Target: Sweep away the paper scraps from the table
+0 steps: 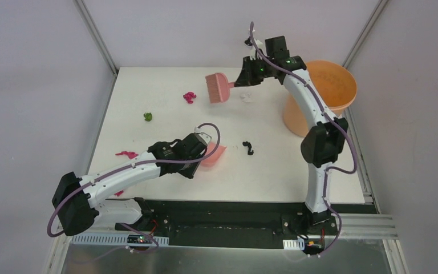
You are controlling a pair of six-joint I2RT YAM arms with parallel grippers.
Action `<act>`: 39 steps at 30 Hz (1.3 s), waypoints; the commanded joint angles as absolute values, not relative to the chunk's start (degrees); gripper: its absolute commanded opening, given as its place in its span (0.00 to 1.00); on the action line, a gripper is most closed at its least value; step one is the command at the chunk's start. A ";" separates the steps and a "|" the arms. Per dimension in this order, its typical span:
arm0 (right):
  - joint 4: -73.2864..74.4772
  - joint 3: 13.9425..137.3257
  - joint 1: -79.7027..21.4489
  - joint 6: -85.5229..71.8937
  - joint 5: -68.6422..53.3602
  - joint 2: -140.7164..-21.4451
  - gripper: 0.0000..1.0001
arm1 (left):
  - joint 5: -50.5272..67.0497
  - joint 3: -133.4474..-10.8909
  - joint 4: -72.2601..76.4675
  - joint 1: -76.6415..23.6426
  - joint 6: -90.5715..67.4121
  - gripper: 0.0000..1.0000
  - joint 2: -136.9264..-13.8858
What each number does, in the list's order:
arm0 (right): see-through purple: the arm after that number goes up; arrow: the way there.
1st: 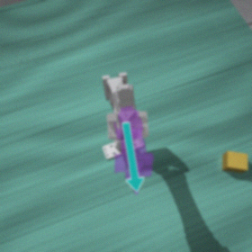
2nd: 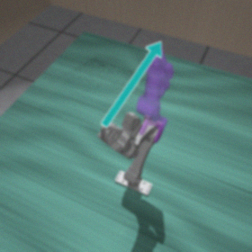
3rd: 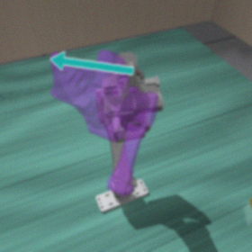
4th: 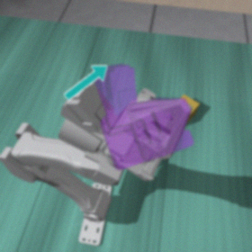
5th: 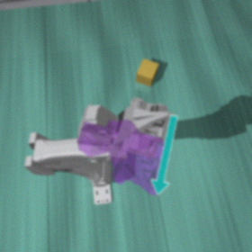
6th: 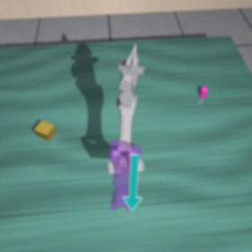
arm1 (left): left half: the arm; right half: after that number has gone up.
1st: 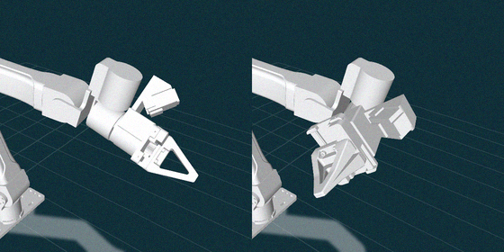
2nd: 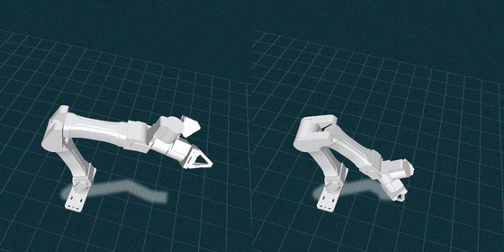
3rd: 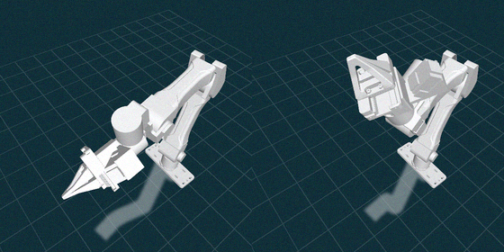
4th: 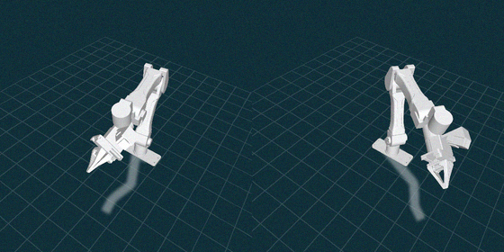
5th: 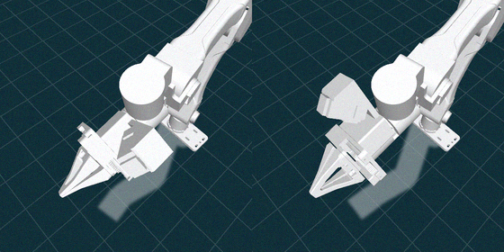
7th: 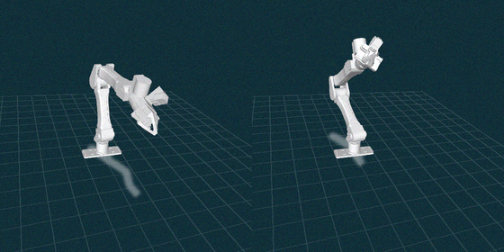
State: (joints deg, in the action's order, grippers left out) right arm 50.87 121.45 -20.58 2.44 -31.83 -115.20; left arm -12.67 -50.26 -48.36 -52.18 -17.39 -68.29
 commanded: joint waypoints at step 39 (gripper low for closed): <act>36.43 83.14 -14.85 -4.61 -25.35 -79.65 0.00 | -14.50 -48.93 -42.15 -51.68 -13.06 0.00 -57.11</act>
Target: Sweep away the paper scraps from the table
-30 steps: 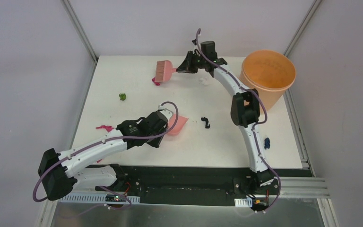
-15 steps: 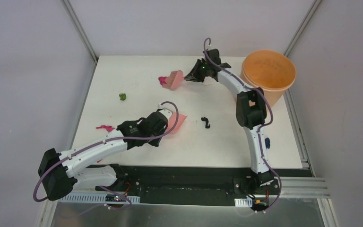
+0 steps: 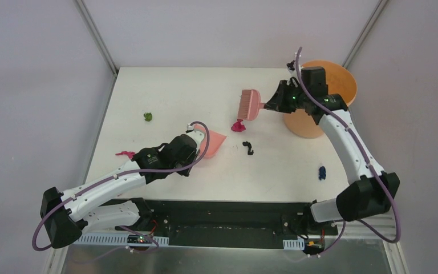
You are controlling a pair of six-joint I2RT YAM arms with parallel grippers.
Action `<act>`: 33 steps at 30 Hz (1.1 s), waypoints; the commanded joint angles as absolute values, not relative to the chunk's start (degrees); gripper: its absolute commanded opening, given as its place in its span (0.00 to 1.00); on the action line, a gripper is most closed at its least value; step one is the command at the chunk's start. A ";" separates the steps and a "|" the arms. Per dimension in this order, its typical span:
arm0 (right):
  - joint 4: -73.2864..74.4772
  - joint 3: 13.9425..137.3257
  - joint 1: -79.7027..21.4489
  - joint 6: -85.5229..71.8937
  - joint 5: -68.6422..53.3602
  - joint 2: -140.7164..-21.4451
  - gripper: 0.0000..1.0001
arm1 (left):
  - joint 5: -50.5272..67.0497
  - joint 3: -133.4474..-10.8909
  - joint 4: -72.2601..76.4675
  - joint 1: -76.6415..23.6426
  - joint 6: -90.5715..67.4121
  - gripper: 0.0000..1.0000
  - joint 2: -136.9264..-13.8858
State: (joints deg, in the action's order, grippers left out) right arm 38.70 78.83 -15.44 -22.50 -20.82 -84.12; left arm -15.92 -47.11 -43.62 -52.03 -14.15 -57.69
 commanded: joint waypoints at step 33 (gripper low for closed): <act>44.39 84.82 -26.22 66.70 -10.95 -95.16 0.00 | -9.31 -51.00 -43.67 -51.63 -11.20 0.00 -59.38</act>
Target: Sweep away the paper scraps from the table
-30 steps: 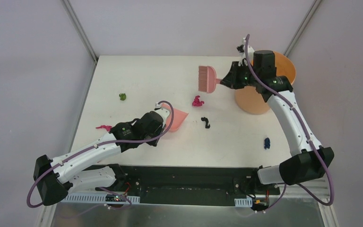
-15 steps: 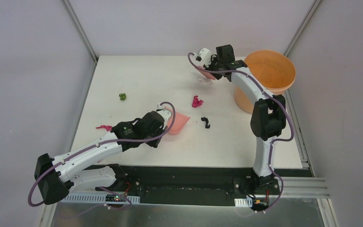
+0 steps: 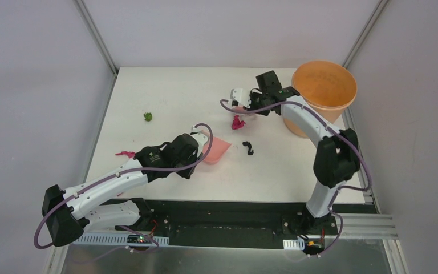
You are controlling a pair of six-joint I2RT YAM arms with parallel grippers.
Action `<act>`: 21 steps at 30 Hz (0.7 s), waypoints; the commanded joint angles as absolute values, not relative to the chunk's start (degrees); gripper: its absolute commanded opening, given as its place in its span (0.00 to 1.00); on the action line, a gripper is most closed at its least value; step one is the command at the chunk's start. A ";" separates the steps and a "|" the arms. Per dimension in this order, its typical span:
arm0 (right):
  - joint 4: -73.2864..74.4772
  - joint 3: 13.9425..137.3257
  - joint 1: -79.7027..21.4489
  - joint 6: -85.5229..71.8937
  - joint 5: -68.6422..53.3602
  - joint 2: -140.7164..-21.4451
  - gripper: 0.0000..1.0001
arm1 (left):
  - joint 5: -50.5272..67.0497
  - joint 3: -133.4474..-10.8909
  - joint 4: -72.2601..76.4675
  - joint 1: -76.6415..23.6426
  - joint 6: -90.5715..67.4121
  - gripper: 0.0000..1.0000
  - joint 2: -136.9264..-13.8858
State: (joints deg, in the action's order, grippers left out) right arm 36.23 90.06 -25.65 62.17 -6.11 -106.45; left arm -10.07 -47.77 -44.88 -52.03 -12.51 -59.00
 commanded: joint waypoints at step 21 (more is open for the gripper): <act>27.67 95.67 -22.90 -3.41 -19.00 -93.47 0.00 | -50.29 -62.57 -66.86 -51.45 -28.41 0.00 -53.00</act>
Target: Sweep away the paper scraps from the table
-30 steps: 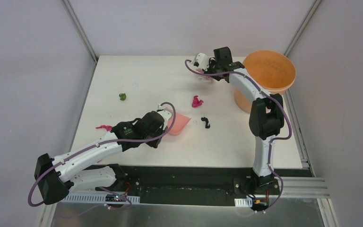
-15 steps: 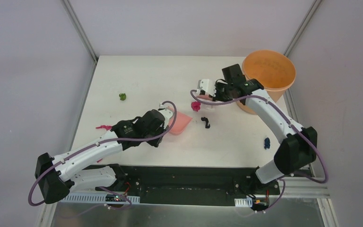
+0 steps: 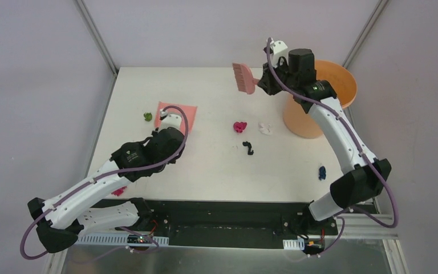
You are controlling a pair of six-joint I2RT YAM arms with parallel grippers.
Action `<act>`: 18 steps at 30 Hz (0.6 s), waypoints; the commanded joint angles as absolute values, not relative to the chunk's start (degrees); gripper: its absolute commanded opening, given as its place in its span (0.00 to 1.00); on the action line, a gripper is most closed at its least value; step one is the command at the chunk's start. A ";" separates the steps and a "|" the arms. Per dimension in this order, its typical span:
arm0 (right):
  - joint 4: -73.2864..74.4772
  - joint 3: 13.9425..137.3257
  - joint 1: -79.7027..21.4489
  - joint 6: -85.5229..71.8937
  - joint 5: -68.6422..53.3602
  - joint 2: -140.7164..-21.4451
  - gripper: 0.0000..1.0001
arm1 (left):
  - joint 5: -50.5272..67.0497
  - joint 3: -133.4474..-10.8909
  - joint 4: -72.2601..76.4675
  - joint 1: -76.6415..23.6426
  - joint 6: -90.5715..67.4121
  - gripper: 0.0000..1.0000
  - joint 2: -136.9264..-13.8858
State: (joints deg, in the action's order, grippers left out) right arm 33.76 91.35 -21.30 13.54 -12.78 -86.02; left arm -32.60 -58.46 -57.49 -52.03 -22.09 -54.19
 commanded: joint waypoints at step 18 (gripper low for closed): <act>12.78 130.91 -40.32 -45.01 -26.13 -137.14 0.00 | -66.08 -52.19 -67.94 -49.61 -38.82 0.00 -28.98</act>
